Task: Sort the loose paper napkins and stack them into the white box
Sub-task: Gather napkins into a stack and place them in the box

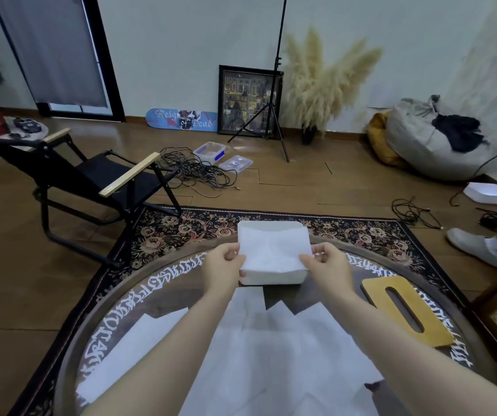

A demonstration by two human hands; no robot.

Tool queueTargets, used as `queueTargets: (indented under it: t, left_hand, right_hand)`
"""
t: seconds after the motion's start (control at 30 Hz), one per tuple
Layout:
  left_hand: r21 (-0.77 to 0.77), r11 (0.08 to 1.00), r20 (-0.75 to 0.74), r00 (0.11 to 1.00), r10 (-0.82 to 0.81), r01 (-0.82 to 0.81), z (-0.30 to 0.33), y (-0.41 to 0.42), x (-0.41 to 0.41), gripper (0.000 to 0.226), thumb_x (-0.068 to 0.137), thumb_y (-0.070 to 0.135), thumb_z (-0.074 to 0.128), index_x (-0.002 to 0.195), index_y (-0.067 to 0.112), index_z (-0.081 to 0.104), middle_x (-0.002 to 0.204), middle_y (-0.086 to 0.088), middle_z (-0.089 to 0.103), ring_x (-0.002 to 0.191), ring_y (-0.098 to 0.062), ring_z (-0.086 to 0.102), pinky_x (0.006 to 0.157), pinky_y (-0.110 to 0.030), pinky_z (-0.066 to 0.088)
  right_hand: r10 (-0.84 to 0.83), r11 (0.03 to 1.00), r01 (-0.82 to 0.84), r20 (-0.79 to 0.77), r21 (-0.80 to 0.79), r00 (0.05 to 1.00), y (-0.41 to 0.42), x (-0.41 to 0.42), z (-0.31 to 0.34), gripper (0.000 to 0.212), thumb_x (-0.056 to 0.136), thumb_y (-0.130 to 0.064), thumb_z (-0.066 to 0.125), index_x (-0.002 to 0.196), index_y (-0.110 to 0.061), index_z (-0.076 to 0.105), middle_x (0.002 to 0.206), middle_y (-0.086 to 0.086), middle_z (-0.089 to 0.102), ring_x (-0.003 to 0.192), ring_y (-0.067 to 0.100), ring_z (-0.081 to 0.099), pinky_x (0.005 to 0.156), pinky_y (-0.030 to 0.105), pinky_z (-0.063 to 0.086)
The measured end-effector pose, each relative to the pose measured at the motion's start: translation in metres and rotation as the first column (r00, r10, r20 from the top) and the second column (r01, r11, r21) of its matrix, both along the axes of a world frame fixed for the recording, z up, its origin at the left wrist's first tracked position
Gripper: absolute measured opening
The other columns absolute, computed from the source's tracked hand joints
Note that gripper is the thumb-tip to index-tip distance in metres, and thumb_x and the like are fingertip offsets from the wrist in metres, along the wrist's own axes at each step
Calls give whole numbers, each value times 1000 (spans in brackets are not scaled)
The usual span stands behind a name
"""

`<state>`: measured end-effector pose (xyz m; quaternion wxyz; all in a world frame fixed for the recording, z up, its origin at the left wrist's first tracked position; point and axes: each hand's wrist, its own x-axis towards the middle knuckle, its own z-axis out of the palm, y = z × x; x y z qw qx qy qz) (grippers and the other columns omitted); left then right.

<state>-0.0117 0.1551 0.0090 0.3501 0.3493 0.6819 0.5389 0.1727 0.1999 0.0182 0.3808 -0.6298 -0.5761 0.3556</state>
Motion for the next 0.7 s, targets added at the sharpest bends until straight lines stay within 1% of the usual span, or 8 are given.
queueTargets:
  t: [0.07, 0.13, 0.23, 0.33, 0.4, 0.43, 0.5, 0.7]
  left_hand:
    - [-16, 1000, -48, 999, 12, -12, -2, 23, -2, 24, 88, 6, 59, 111, 10, 67, 92, -3, 68, 49, -10, 58, 52, -30, 51]
    - [-49, 998, -99, 995, 22, -27, -5, 41, -4, 27, 87, 10, 63, 113, 11, 68, 97, -2, 67, 59, -13, 61, 70, -38, 57]
    - [-133, 991, -243, 970, -7, -26, -11, 62, -8, 29, 86, 18, 64, 115, 17, 68, 110, 1, 68, 97, -19, 63, 88, -35, 51]
    - [-219, 976, -379, 923, -66, -21, -13, 74, -7, 27, 89, 22, 60, 114, 24, 69, 116, 3, 67, 109, -22, 59, 80, -28, 44]
    - [-252, 968, -457, 884, -99, -21, -11, 80, -6, 22, 89, 21, 58, 104, 29, 71, 108, 2, 68, 106, -25, 60, 74, -27, 41]
    - [-267, 963, -486, 866, -116, -21, -9, 82, -5, 18, 88, 19, 57, 91, 32, 69, 98, 1, 66, 99, -26, 60, 71, -26, 40]
    - [-292, 956, -546, 826, -140, -31, -9, 87, -5, 25, 87, 14, 56, 70, 31, 51, 82, 4, 53, 79, -26, 52, 65, -26, 37]
    - [-337, 941, -665, 716, -214, -32, -10, 92, -1, 36, 75, -2, 50, 53, 19, 32, 58, 2, 38, 56, -24, 40, 47, -24, 26]
  right_hand:
    - [-9, 1000, 8, 64, 12, 998, 20, -5, 2, 10, 86, -24, 65, 88, -17, 58, 71, 1, 56, 67, 18, 52, 58, 30, 35]
    - [-10, 1000, 7, 159, 15, 987, 37, -8, 0, 8, 87, -24, 63, 89, -19, 57, 74, -5, 55, 74, 19, 53, 63, 31, 37]
    - [-5, 1000, 8, 258, -13, 966, 56, -12, -6, 6, 90, -24, 61, 94, -20, 59, 85, -4, 58, 89, 22, 57, 76, 34, 43]
    - [-14, 999, 27, 336, -37, 942, 69, -14, -13, 11, 91, -25, 59, 100, -20, 62, 93, -2, 60, 97, 24, 58, 81, 34, 44]
    - [-13, 999, 32, 375, -44, 927, 75, -15, -16, 13, 91, -25, 58, 102, -20, 63, 98, 1, 63, 99, 25, 59, 82, 34, 45]
    - [-13, 999, 32, 391, -43, 920, 78, -16, -17, 14, 91, -25, 58, 102, -20, 64, 101, 2, 65, 100, 26, 59, 82, 34, 46]
    - [-20, 999, 37, 419, -34, 908, 83, -17, -18, 14, 90, -24, 58, 102, -21, 65, 103, 3, 67, 99, 26, 59, 79, 32, 45]
    - [0, 1000, 7, 510, -12, 860, 87, -20, -19, 23, 91, -24, 56, 110, -22, 69, 111, 3, 69, 104, 27, 60, 80, 32, 44]
